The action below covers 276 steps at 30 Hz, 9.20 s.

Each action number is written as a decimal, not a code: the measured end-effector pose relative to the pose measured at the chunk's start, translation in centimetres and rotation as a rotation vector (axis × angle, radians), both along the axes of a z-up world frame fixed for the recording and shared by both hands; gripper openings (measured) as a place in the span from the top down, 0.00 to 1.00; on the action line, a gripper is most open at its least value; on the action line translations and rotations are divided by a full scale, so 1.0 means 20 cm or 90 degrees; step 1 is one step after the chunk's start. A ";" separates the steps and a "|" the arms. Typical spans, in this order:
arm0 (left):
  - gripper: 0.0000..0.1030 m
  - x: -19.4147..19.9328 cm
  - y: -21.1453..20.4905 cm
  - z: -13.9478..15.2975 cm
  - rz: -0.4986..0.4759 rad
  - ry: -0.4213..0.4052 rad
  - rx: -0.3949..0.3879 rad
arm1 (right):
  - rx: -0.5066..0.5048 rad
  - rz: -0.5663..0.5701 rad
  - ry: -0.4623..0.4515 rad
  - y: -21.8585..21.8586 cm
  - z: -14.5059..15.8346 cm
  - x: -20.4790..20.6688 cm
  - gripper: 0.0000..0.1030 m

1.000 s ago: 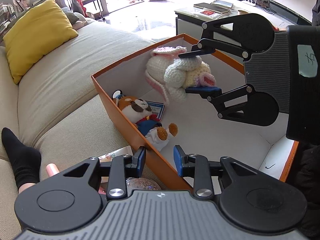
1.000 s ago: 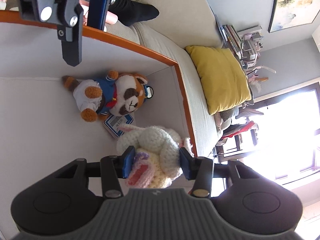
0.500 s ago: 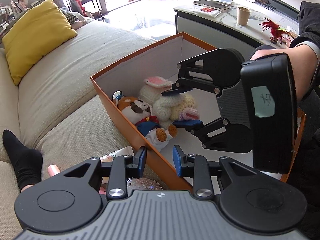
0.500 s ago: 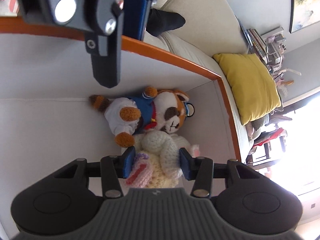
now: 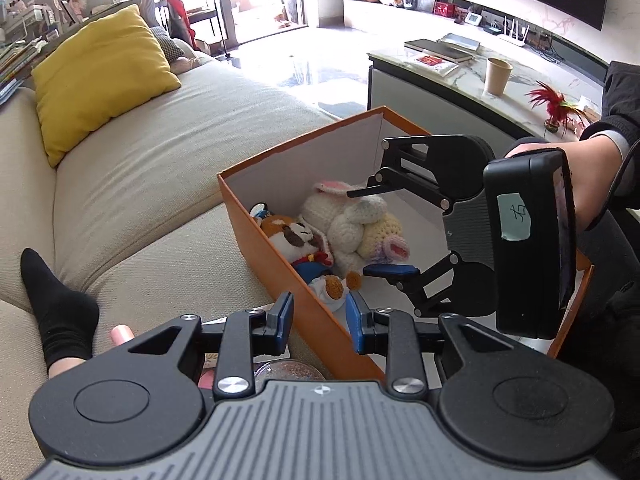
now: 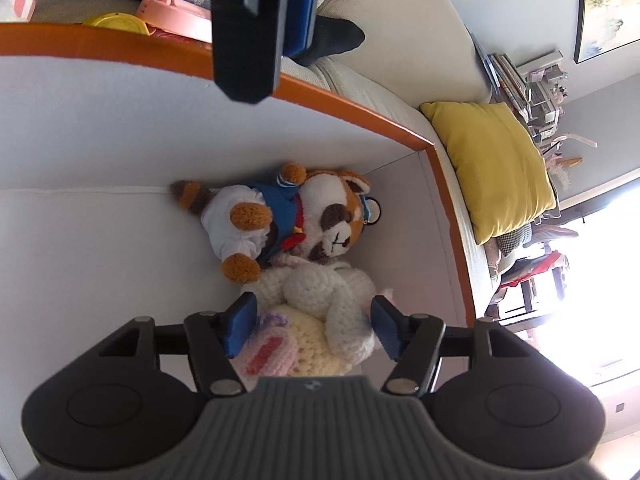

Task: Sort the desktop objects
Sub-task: 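Lift both tools out of the box and back toward the pile, then grasp the white panda keychain plush with the left tool, then grasp the pink phone stand with the right tool while the left holds the panda, then carry the pink phone stand into the box and lower it with the right tool, then open the right tool to release the phone stand while the left carries the panda over the box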

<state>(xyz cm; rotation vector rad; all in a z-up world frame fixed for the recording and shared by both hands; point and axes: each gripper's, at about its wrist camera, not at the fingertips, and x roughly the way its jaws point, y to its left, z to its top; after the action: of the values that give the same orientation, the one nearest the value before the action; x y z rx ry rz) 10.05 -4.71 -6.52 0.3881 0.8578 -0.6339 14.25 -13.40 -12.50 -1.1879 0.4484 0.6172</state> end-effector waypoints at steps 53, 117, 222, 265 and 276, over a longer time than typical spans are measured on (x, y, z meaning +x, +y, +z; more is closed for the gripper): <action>0.18 -0.54 0.07 -0.50 -0.268 0.060 0.414 | 0.400 -0.130 0.305 0.06 0.49 -0.26 0.65; 0.34 0.04 0.59 -0.06 0.200 -0.042 0.220 | 0.242 -0.145 0.399 1.00 0.16 0.41 0.71; 0.37 -0.10 0.19 0.19 0.197 0.084 -0.126 | -0.168 0.401 0.342 -0.28 0.19 -0.31 0.92; 0.36 -0.04 -0.02 0.11 0.118 0.129 -0.147 | -0.033 0.126 0.597 -0.13 0.11 0.06 0.95; 0.36 0.03 -0.14 0.07 0.121 0.145 -0.159 | 0.072 0.059 0.516 -0.22 0.25 0.14 0.95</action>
<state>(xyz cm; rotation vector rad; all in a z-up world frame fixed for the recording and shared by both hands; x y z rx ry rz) 10.66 -7.49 -5.04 0.0073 1.0054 -0.6067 17.13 -17.70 -7.47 -0.8151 1.0251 1.1901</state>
